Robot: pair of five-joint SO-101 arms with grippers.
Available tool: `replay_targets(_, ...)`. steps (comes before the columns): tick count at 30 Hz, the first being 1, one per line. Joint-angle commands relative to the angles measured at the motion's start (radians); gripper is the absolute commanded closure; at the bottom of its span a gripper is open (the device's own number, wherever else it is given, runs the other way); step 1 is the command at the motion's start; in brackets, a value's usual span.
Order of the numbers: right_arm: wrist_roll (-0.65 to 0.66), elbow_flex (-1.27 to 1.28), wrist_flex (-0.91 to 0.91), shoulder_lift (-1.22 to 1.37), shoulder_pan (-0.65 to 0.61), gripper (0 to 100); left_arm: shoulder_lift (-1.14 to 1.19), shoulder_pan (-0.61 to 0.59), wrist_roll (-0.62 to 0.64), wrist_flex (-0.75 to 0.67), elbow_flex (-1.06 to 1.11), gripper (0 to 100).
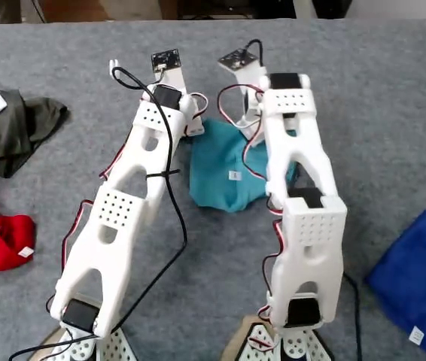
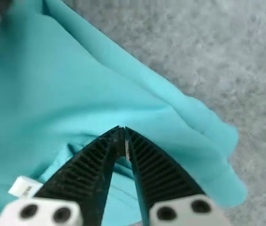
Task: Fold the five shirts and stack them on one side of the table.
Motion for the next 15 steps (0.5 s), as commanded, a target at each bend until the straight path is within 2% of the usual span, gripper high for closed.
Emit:
replay_targets(1,0.008,-0.091,0.037,0.001,-0.042,99.4,-0.005,-0.021,0.000,-0.002,-0.012,98)
replay_targets(8,0.008,-0.113,0.069,0.004,-0.093,99.4,-0.005,-0.123,-0.003,0.104,-0.015,98)
replay_targets(15,0.008,-0.097,0.066,0.065,-0.093,99.4,0.004,-0.176,0.002,0.121,-0.081,98)
